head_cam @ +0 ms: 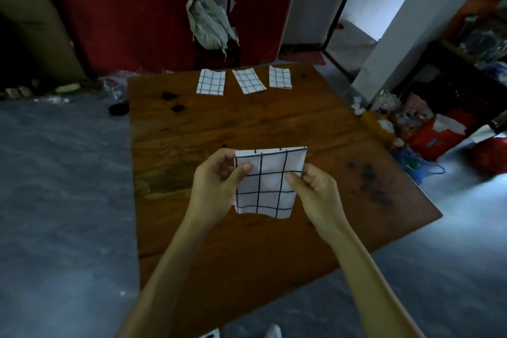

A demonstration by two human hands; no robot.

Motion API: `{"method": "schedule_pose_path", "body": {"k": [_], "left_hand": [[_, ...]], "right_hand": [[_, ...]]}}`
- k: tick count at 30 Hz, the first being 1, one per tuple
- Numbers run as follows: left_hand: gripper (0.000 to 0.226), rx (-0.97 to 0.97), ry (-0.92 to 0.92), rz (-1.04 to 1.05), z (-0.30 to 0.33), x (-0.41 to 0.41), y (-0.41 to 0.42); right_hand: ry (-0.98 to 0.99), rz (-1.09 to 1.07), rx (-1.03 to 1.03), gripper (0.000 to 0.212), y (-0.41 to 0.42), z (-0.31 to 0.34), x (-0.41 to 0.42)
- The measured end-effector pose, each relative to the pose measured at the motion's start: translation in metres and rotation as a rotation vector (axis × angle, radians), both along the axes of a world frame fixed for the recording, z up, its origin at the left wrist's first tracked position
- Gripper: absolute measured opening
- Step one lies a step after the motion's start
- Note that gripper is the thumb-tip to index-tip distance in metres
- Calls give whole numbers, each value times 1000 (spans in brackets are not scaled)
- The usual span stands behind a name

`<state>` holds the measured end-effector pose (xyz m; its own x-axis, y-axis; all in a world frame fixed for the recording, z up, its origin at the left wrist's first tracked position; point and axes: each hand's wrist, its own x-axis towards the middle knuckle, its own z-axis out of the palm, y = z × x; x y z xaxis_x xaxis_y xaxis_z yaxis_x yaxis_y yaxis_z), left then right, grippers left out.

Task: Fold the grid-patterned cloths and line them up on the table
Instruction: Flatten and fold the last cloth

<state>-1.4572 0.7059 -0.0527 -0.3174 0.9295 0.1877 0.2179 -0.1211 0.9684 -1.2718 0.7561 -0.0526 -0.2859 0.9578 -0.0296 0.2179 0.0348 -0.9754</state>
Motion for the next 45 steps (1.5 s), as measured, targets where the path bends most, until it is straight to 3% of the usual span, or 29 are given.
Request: {"method": "schedule_pose_path", "body": {"k": [7, 14, 18, 24, 35, 45], "left_hand": [[10, -39, 0, 85, 9, 16, -63], [14, -91, 70, 410, -6, 45, -150], [22, -145, 16, 570, -7, 46, -197], [20, -130, -29, 603, 4, 22, -248], [23, -16, -127, 709, -8, -124, -346], [22, -10, -157, 714, -7, -285, -412]], "right_hand": [[139, 57, -56, 17, -41, 4, 0], [164, 267, -69, 15, -93, -19, 8], [146, 381, -91, 24, -130, -27, 3], [209, 412, -118, 19, -168, -14, -37], [149, 590, -61, 27, -256, -4, -199], [94, 611, -7, 30, -318, 6, -359]]}}
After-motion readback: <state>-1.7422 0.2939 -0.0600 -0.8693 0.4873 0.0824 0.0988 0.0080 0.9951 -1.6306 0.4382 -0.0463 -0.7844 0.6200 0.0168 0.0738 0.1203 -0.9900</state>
